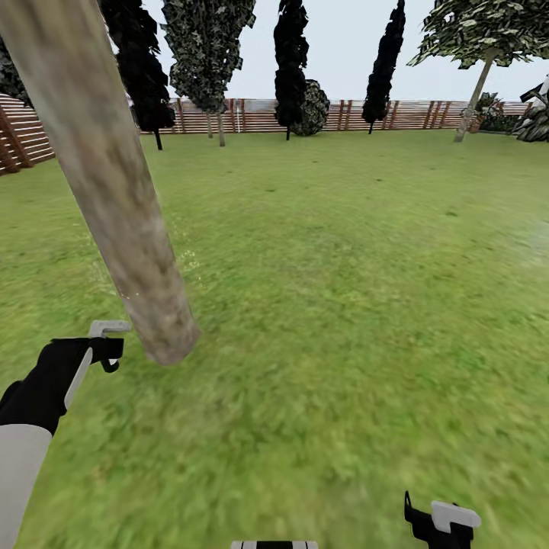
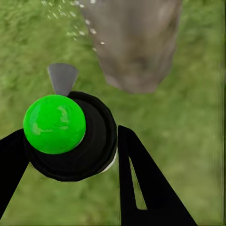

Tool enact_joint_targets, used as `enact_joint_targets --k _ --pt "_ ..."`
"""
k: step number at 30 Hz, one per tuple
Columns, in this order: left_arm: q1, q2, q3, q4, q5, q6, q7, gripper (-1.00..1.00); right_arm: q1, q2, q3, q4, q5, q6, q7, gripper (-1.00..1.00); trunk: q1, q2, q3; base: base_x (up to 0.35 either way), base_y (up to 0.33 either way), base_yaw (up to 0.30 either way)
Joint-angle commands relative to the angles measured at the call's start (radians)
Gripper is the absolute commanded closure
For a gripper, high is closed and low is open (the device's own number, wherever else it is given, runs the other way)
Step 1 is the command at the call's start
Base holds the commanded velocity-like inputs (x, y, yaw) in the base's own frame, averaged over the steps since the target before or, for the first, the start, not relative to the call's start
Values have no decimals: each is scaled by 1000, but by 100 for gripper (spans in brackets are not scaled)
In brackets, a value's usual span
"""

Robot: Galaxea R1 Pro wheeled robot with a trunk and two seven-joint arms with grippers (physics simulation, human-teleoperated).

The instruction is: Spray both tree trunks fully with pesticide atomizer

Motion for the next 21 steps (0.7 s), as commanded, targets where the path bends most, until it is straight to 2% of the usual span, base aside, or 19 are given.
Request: enact_joint_targets --k 1,4,10,13,21 --pt "0 0 0 0 0 0 0 100 0 0 0 0 0 0 0 -100 0 0 0 17 -269 0" --pt "0 0 -1 0 -2 0 1 100 0 0 0 0 0 0 0 -100 0 0 0 5 -271 104" --pt "4 1 -1 47 -1 -9 4 100 0 0 0 0 0 0 0 -100 0 0 0 24 -270 266" --pt "5 2 -1 71 -1 -10 4 100 0 0 0 0 -1 0 0 -100 0 0 0 192 -214 193" --pt "6 1 -1 103 0 -13 4 100 0 0 0 0 -1 0 0 -100 0 0 0 272 -171 8"
